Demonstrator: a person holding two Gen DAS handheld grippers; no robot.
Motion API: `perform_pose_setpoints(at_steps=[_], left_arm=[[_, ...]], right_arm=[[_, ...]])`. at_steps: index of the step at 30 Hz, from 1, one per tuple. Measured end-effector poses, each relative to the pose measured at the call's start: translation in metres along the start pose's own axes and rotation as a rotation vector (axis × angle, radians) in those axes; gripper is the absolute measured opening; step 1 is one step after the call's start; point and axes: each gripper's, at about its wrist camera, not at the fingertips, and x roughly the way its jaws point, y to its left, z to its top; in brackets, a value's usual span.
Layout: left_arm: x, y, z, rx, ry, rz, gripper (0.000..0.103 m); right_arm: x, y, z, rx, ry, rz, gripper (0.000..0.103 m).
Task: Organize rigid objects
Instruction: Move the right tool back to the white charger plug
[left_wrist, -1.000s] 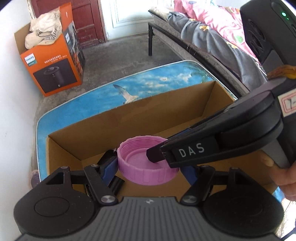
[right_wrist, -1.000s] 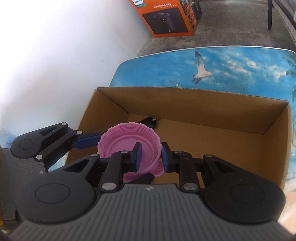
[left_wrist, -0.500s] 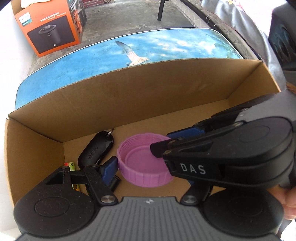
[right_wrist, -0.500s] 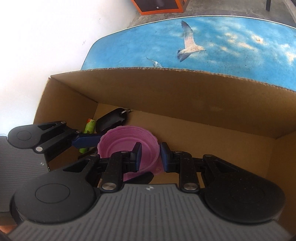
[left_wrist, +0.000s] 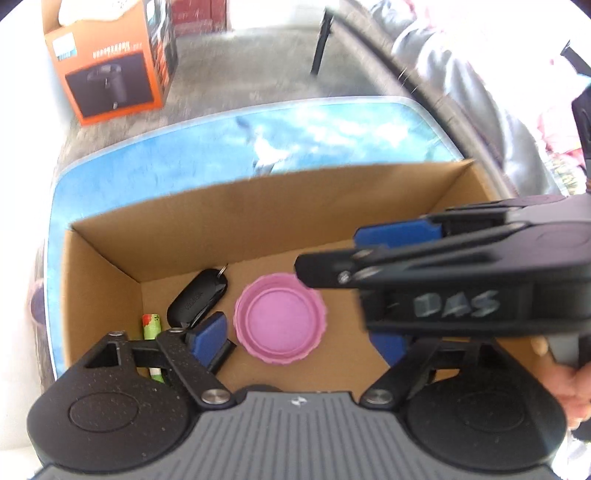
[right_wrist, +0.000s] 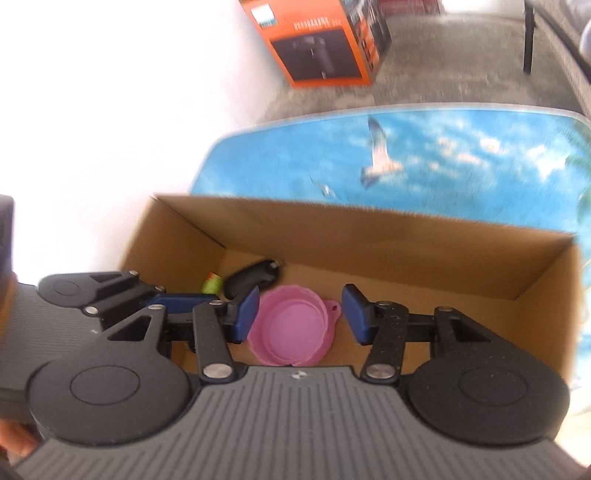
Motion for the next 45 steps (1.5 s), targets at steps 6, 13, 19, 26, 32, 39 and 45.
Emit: perform_pose_setpoints(at_steps=[6, 13, 19, 26, 32, 39, 45], left_arm=[[-0.076, -0.016, -0.029, 0.021, -0.154, -0.034, 0.090], [-0.158, -0.041, -0.096, 0.065, -0.364, -0.097, 0.102], [-0.178, -0.051, -0.171, -0.010, -0.464, -0.006, 0.102], [-0.148, -0.044, -0.246, -0.176, -0.434, 0.048, 0.102], [-0.122, -0.035, -0.282, -0.235, -0.377, 0.002, 0.102], [-0.104, -0.054, -0.299, -0.128, -0.381, -0.050, 0.103], [-0.085, -0.076, -0.288, -0.019, -0.408, -0.031, 0.103]], right_arm=[[-0.105, 0.026, -0.030, -0.080, -0.241, 0.007, 0.083], [-0.215, 0.061, -0.103, -0.235, -0.473, -0.014, 0.102], [-0.226, 0.091, -0.162, -0.377, -0.460, -0.161, 0.102], [-0.192, 0.113, -0.218, -0.460, -0.390, -0.294, 0.102], [-0.173, 0.113, -0.244, -0.428, -0.402, -0.282, 0.102], [-0.150, 0.094, -0.272, -0.343, -0.388, -0.189, 0.102], [-0.136, 0.066, -0.269, -0.188, -0.390, -0.071, 0.102]])
